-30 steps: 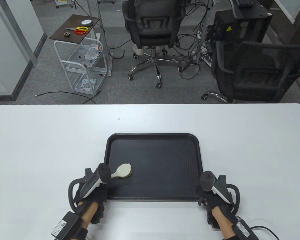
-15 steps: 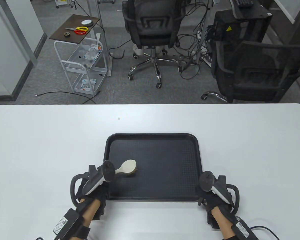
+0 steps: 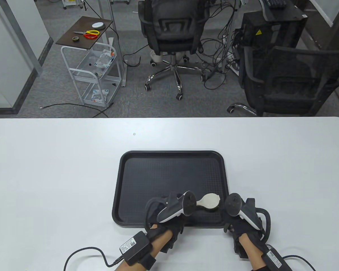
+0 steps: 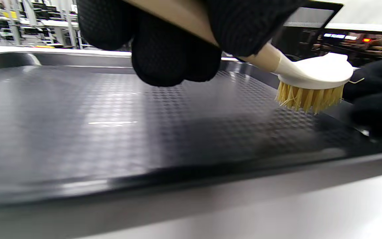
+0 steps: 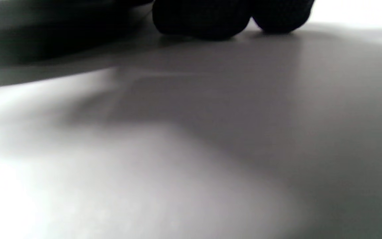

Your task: Scrub the tray with pot brush

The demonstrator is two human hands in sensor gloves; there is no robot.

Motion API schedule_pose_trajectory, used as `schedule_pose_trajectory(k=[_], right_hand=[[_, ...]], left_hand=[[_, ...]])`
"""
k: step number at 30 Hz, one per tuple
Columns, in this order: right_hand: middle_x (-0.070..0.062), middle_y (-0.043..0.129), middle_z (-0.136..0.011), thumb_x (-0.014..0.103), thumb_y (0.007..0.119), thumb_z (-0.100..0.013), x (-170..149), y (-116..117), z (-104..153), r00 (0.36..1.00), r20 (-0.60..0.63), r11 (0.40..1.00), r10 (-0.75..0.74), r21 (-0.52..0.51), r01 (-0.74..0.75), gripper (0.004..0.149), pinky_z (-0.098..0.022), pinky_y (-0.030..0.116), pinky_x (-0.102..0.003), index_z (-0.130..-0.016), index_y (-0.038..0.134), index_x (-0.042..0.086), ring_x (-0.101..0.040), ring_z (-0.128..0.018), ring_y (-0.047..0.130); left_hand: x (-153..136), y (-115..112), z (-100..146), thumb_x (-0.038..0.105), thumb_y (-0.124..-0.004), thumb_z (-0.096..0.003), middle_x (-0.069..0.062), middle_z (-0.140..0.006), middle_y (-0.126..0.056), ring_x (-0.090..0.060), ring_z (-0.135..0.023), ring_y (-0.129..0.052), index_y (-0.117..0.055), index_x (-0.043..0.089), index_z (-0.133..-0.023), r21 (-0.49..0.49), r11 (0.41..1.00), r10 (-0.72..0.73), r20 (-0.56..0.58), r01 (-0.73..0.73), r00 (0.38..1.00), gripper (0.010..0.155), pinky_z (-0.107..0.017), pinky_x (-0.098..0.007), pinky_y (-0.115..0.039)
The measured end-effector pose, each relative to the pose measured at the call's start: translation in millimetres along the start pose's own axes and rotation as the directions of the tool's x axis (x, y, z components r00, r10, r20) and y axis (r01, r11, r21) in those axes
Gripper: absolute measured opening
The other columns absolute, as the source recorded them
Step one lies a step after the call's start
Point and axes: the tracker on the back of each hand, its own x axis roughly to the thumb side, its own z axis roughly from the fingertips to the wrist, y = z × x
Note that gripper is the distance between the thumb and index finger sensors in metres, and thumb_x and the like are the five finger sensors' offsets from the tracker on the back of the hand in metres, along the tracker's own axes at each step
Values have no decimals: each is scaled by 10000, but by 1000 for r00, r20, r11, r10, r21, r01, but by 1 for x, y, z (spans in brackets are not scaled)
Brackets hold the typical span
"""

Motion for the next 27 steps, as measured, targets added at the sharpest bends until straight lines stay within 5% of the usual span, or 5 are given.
schedule_pose_trajectory(k=[9,27], right_hand=[[-89,745,-832,455,713,-505,0,0,0,1000,1,1000,2,0,-2,715,-592,710,-510,-1072,459,100,-200,-600,845],[-93,747,-831,450,715,-506,0,0,0,1000,-1,1000,-1,1,1,710,-592,710,-511,-1070,462,101,-204,-598,847]], left_hand=[[-12,-8,5,342,-732,-465,7,-965,-777,-217,-747,-901,-643,450,-1022,-37,999,-20,-41,19,999,574,-668,-475,-679],[-212,-9,86,295,-749,-460,-40,-952,-785,-269,-753,-888,-684,443,-1006,-83,993,43,-388,-81,921,569,-690,-512,-643]])
